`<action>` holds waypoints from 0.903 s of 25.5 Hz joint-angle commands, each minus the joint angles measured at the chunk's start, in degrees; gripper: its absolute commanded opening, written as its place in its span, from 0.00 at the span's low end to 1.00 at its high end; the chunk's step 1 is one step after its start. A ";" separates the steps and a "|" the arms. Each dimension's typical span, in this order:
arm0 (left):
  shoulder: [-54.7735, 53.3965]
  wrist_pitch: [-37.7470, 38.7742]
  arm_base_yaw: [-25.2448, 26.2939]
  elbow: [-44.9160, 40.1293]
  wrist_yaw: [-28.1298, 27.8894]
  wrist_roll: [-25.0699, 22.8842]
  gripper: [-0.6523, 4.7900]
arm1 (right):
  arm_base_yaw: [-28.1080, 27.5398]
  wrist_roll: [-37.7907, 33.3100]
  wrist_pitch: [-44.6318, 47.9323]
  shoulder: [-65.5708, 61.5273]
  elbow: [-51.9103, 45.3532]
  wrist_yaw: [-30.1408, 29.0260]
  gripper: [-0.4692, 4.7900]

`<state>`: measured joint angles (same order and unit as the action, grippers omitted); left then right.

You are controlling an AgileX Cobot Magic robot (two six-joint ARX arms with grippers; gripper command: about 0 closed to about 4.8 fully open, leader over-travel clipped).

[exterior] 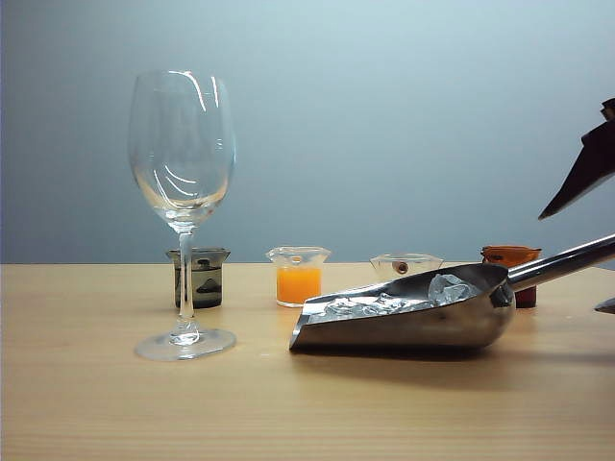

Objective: Pick up the ice scoop on the desk filled with ice cubes, pour the ice into the goblet, and finally put the scoop back on the table.

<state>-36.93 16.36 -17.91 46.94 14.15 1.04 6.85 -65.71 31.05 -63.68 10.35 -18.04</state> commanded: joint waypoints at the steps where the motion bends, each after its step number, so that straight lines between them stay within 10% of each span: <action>1: 0.09 -0.63 -0.02 0.26 0.24 -0.52 0.11 | 0.02 -0.74 5.70 -2.86 0.26 -0.20 0.93; 23: 0.09 -0.66 -0.02 0.26 0.24 -0.59 0.11 | 5.05 -1.81 12.52 -7.45 0.26 5.97 0.80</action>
<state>-36.93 16.34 -17.91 46.94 14.15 0.86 11.88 -67.53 42.59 -71.33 10.39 -12.16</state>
